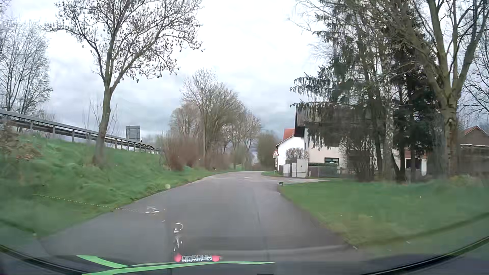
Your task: Follow the waypoints while adhering to traffic rules and regulations
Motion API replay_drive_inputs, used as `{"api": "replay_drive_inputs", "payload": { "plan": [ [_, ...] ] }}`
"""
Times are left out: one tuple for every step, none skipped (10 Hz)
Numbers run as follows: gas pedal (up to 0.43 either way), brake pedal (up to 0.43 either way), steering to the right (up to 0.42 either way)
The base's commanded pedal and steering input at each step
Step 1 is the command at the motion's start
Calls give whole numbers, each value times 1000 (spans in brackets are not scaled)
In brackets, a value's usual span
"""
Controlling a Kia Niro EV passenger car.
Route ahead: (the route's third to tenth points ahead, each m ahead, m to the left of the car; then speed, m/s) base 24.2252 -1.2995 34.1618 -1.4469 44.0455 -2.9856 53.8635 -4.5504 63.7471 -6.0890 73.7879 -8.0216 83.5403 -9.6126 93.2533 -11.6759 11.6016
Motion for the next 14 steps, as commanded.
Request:
{"api": "replay_drive_inputs", "payload": {
  "plan": [
    [79, 0, 0],
    [79, 0, 0],
    [79, 0, 1],
    [98, 0, 2],
    [98, 0, 3],
    [98, 0, 5],
    [98, 0, 5],
    [98, 0, 5],
    [98, 0, 6],
    [98, 0, 6],
    [98, 0, 6],
    [98, 0, 7],
    [98, 0, 8],
    [98, 0, 8]
  ]
}}
